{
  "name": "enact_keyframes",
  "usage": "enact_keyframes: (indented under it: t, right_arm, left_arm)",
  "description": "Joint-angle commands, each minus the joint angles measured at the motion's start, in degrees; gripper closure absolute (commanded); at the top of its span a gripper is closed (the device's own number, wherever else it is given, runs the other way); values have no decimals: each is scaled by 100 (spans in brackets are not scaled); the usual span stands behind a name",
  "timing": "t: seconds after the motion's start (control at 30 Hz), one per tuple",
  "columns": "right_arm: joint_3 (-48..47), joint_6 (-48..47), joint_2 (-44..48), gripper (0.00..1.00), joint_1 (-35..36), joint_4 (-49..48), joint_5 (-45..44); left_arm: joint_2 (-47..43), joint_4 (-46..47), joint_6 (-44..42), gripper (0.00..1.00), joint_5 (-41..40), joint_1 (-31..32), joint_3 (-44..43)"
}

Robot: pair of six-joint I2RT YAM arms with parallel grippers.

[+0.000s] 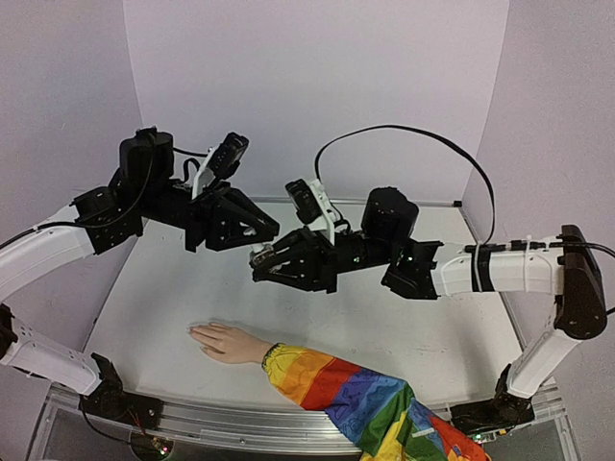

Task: Paint the nails

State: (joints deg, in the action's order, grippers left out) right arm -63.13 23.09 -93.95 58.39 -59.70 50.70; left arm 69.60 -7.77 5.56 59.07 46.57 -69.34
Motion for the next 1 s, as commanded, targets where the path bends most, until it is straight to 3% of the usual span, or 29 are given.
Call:
enact_keyframes:
  t: [0.0, 0.1, 0.17, 0.27, 0.33, 0.47, 0.6, 0.77, 0.97]
  right_arm:
    - [270, -230, 999, 100, -188, -1447, 58]
    - [351, -776, 1185, 100, -207, -653, -819]
    - [310, -1141, 1265, 100, -210, 163, -1741]
    - [224, -1399, 1244, 100, -201, 859, -3072]
    - [-26, -1578, 1097, 100, -170, 1373, -3722]
    - [-276, -1846, 791, 100, 203, 1587, -5171]
    - [-572, -1938, 435, 100, 591, 1662, -6383]
    - [-900, -1972, 89, 100, 878, 1725, -6898]
    - [-1161, -2156, -132, 100, 1100, 1761, -7043]
  left_arm:
    - [24, -322, 203, 92, 371, -104, -279]
    - [-109, -552, 424, 51, -688, -113, -239]
    - [-240, -744, 508, 32, -1341, -108, -153]
    - [-400, -1123, 746, 13, -2351, -110, -141]
    - [-489, -1280, 992, 9, -2727, -113, -174]
    - [-563, -1340, 1426, 7, -3241, -113, -250]
    - [-579, -1380, 1803, 21, -3725, -113, -342]
    - [-395, -1459, 2188, 26, -4163, -121, -387]
    - [-259, -1287, 2405, 38, -4272, -121, -368]
